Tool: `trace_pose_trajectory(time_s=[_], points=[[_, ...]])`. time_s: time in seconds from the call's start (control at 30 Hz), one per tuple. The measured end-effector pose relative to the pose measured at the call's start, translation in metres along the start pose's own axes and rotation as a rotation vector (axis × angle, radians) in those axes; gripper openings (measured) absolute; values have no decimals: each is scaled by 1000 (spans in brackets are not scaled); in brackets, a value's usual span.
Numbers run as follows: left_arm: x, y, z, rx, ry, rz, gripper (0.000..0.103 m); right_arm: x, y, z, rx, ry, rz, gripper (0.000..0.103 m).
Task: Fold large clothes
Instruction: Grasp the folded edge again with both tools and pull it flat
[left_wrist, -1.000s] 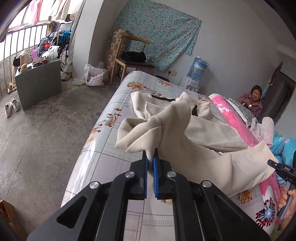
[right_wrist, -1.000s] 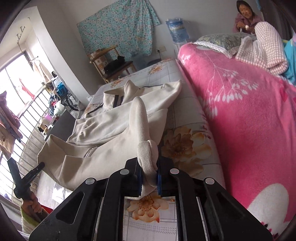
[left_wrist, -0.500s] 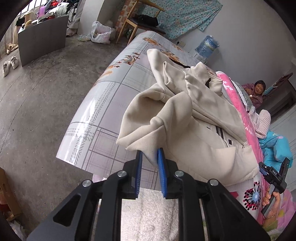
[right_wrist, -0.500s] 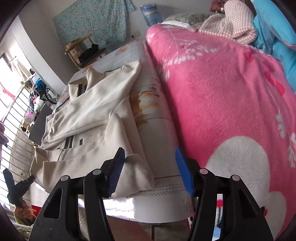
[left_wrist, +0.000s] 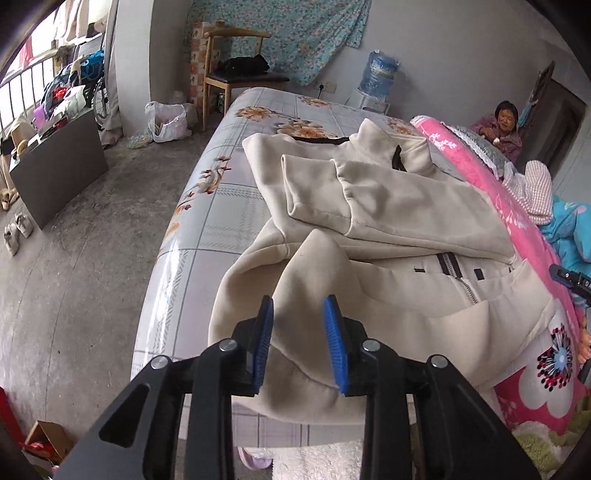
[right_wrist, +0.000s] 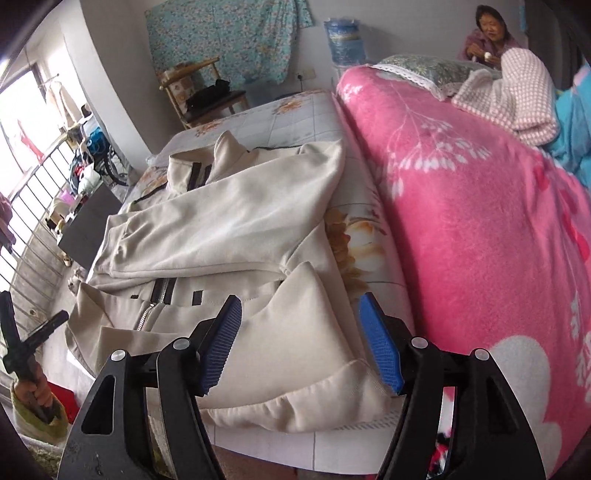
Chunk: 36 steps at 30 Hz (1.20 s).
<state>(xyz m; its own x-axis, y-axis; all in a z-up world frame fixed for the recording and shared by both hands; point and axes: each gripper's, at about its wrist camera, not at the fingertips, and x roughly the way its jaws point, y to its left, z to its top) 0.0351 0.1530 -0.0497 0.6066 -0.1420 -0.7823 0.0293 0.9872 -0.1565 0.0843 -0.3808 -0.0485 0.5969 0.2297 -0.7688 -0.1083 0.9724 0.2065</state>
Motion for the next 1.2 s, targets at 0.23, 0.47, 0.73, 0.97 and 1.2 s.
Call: trace_pose_trajectory(time_s=[0.23, 0.47, 0.73, 0.97, 1.2], points=[[39, -5, 12, 43, 52, 56, 33, 40, 27, 6, -146, 51, -155, 59], [27, -4, 5, 99, -4, 109, 5, 41, 18, -6, -121, 71, -207, 5], [-25, 5, 8, 37, -140, 93, 4, -12, 28, 0, -89, -91, -212, 3], [4, 17, 24, -5, -131, 99, 4, 13, 16, 25, -60, -114, -184, 3], [40, 22, 15, -10, -41, 121, 9, 60, 2, 12, -42, 5, -187, 7]])
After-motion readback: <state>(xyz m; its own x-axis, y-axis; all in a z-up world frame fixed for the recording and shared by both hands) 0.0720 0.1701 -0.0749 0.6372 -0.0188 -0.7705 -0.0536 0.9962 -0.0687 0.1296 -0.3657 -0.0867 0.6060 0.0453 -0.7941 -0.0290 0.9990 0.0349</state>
